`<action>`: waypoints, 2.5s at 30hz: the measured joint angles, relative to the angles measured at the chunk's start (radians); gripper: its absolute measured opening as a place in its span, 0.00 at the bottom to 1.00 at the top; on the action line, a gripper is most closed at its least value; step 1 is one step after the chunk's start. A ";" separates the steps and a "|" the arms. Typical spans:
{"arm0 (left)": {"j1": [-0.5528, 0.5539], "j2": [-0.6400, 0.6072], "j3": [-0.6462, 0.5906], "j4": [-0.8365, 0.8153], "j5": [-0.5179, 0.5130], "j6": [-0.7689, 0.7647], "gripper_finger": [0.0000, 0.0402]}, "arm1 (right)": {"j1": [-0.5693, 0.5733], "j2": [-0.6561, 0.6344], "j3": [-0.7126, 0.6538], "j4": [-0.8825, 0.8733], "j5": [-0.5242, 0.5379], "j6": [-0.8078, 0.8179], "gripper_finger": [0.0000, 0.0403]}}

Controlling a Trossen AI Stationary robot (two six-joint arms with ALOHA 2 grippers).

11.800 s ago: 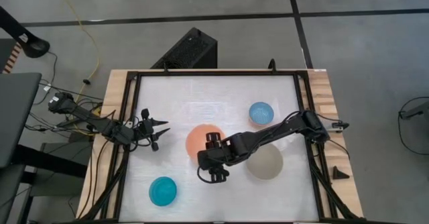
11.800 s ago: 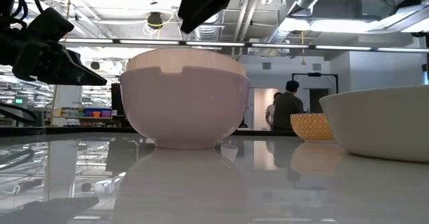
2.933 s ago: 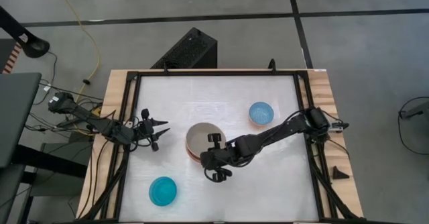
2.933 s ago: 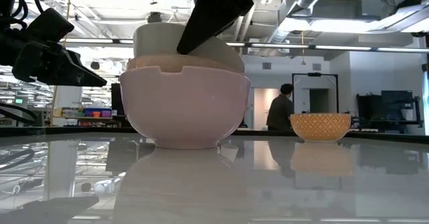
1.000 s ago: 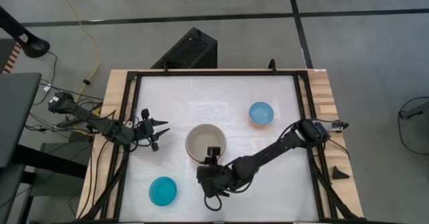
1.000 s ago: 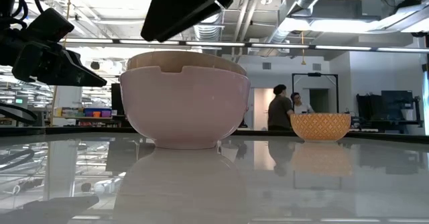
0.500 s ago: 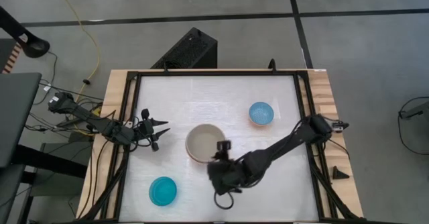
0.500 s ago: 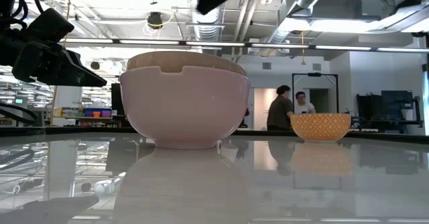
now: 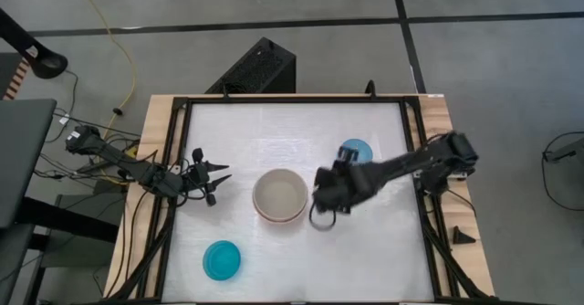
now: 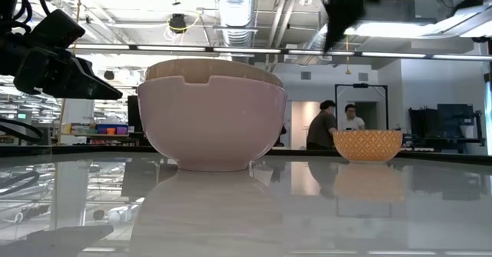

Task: Nest bowls inside each other
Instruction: Stack the blue patterned bowl on the white bowl

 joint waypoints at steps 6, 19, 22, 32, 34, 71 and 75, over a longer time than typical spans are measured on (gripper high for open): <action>0.000 0.000 0.000 0.000 0.000 0.000 0.31 | -0.220 -0.209 -0.377 0.299 -0.270 0.027 0.42; 0.000 0.000 0.000 0.000 0.000 0.000 0.31 | -0.387 -0.305 -0.581 0.476 -0.427 0.037 0.42; 0.000 0.000 0.000 0.000 0.000 0.000 0.31 | -0.385 -0.279 -0.581 0.515 -0.443 0.036 0.42; 0.000 0.000 0.000 0.001 0.000 0.000 0.31 | -0.395 -0.139 -0.581 0.541 -0.445 0.071 0.42; 0.000 0.000 0.000 0.001 0.000 0.000 0.31 | -0.394 -0.111 -0.581 0.541 -0.438 0.070 0.42; 0.000 0.000 0.000 0.000 0.000 0.000 0.31 | -0.247 -0.075 -0.202 0.299 -0.355 0.086 0.10; 0.000 0.000 0.000 0.000 0.000 0.000 0.31 | -0.175 -0.069 -0.100 0.305 -0.336 0.081 0.10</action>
